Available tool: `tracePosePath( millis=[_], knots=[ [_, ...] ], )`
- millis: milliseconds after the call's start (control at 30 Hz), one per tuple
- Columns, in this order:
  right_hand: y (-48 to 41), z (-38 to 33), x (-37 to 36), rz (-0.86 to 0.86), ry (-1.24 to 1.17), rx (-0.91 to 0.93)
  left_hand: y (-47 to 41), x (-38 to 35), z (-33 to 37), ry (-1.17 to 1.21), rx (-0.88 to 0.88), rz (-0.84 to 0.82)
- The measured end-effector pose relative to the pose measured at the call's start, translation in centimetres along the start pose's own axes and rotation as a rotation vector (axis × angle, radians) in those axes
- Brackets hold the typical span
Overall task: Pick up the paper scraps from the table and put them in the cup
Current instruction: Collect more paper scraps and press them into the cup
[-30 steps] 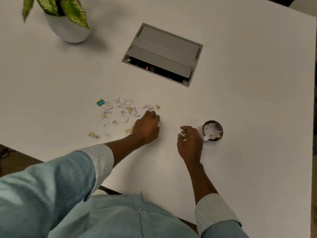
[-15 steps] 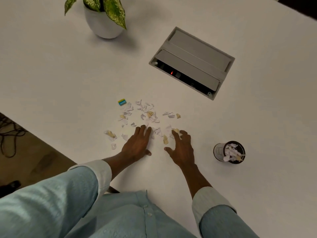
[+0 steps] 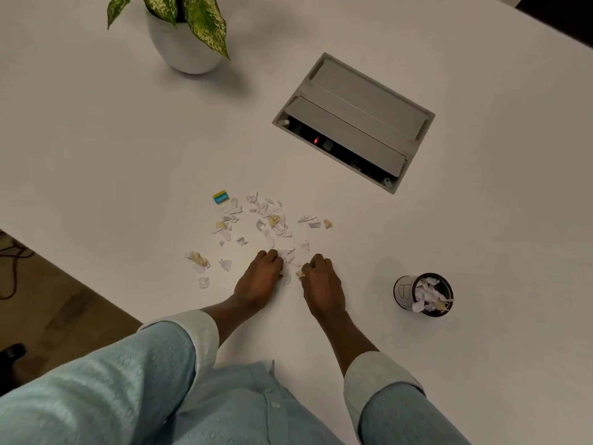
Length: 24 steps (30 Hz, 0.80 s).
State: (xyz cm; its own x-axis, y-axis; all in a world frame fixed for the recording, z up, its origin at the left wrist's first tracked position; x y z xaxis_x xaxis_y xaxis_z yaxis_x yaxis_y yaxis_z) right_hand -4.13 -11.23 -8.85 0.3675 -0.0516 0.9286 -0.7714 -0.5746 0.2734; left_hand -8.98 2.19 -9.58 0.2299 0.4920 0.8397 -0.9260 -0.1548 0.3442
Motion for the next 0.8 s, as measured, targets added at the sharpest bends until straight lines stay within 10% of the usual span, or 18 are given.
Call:
tracePosePath(
  millis=[433,800],
  knots=[
    [6.3,6.3,2.9,0.403,-0.535,-0.412,-0.7,0.9,2.1,0.292,0.102,0.137],
    [15.8,15.9,10.9,0.826,-0.467,-0.694,-2.5,0.4,21.2,0.496,-0.212,0.036]
  ],
)
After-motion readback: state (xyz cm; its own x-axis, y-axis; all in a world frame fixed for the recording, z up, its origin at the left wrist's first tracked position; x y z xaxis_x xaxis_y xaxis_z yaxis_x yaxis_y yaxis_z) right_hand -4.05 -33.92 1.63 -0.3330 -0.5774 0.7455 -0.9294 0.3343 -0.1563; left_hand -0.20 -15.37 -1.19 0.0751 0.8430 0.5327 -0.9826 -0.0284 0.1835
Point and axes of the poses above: each hand's wrist, its own y-axis away from the middle knuckle, its own x-axis out of the back of the hand, z = x × y, the point moved 6 cm from there along -y, towards the middle knuckle, and after that the axes turned 4 degrees about x, right-handed, at the moved point
